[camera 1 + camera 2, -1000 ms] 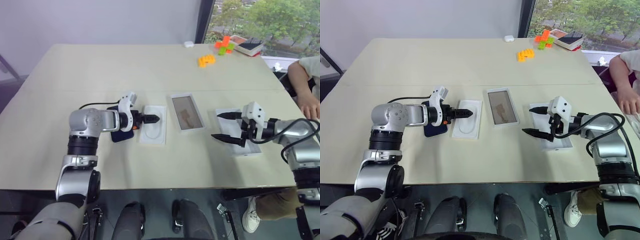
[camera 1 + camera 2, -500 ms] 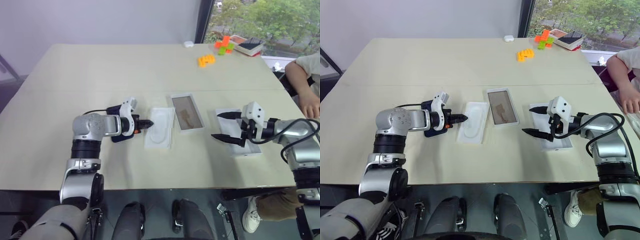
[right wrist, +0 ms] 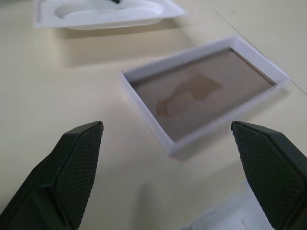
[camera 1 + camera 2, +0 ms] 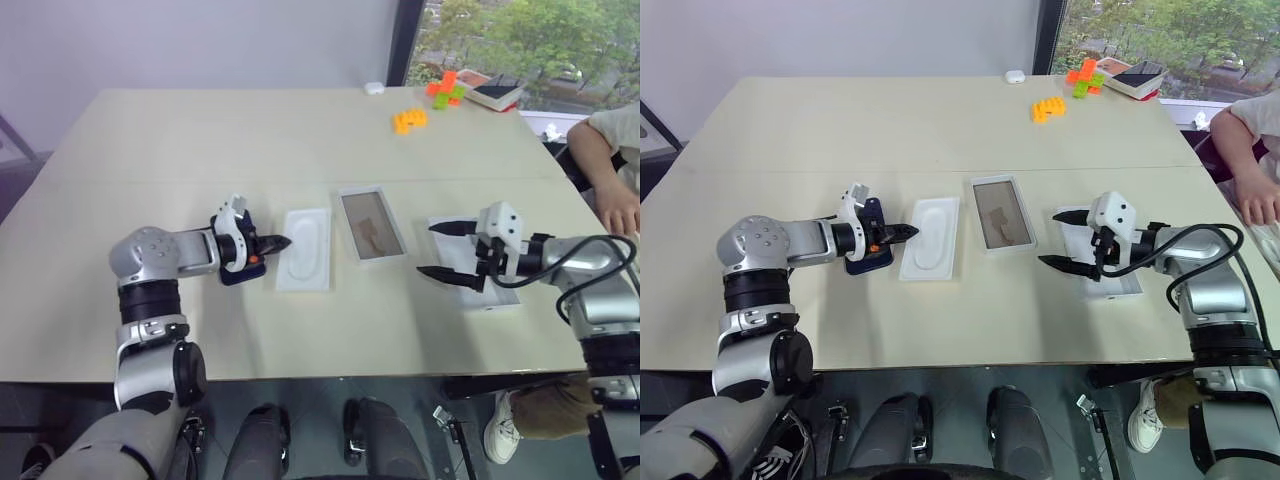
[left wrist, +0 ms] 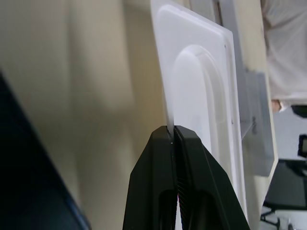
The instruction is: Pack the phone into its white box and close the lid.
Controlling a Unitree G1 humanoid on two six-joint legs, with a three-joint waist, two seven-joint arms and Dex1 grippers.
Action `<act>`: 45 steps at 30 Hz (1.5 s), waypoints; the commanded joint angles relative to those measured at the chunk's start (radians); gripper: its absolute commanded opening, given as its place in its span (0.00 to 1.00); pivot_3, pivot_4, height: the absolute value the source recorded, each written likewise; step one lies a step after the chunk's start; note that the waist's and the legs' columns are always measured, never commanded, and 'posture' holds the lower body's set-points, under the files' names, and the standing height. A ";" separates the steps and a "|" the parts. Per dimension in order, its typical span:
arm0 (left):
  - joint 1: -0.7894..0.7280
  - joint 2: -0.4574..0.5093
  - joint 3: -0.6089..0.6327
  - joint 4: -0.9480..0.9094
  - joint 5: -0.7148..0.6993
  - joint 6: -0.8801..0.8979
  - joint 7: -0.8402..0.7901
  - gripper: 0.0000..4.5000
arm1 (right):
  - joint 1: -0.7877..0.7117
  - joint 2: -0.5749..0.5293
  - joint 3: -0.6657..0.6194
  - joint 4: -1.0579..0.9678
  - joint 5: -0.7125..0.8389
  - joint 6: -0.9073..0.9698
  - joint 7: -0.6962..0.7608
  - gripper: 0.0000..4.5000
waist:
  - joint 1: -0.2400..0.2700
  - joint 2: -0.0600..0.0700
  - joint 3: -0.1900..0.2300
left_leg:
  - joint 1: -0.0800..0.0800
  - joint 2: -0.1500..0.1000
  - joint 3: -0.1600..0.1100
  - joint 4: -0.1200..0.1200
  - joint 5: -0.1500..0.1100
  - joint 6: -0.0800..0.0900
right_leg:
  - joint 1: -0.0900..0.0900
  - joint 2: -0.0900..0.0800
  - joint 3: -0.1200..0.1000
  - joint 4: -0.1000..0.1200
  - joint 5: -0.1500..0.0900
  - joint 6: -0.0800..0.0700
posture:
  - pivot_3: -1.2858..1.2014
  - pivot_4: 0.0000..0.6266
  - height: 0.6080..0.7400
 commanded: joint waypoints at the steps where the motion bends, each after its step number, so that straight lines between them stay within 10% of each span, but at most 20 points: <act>1: -0.027 0.014 0.056 -0.038 -0.029 0.004 0.012 0.01 | -0.029 0.017 0.023 -0.055 -0.006 0.004 -0.010 1.00 | 0.000 0.000 0.000 | 0.000 0.000 0.000 0.000 0.000 0.000 | 0.000 0.000 0.000 0.000 0.000 0.000 | 0.52 0.24 1.00; 17: -0.028 0.051 0.060 -0.053 -0.031 -0.072 0.020 0.01 | -0.253 0.116 0.258 0.163 -0.181 0.030 0.049 1.00 | 0.000 0.000 0.000 | 0.000 0.000 0.000 0.000 0.001 -0.002 | 0.000 0.000 0.000 0.000 0.000 0.000 | 0.52 0.24 1.00; 20: -0.021 0.047 0.061 -0.063 -0.032 -0.074 0.027 0.00 | -0.281 0.135 0.278 0.208 -0.185 0.086 0.066 0.81 | 0.000 0.000 0.000 | -0.001 0.000 0.000 0.000 0.002 -0.003 | 0.000 -0.001 -0.001 0.000 0.000 0.000 | 0.52 0.24 1.00; 27: -0.015 0.043 0.075 -0.080 -0.042 -0.069 0.042 0.00 | -0.293 0.138 0.286 0.222 -0.210 0.101 0.086 0.02 | -0.001 0.000 0.000 | -0.001 0.000 0.000 -0.001 0.002 -0.004 | -0.001 -0.001 -0.001 0.000 0.000 0.000 | 0.52 0.24 1.00; 45: -0.109 -0.065 0.091 -0.131 -0.058 0.001 0.135 0.00 | -0.054 0.204 0.297 -0.343 -0.099 0.356 -0.059 0.01 | 0.001 -0.001 0.000 | -0.002 -0.001 -0.001 -0.001 0.002 -0.004 | -0.001 -0.002 -0.002 0.000 0.000 0.000 | 0.52 0.24 1.00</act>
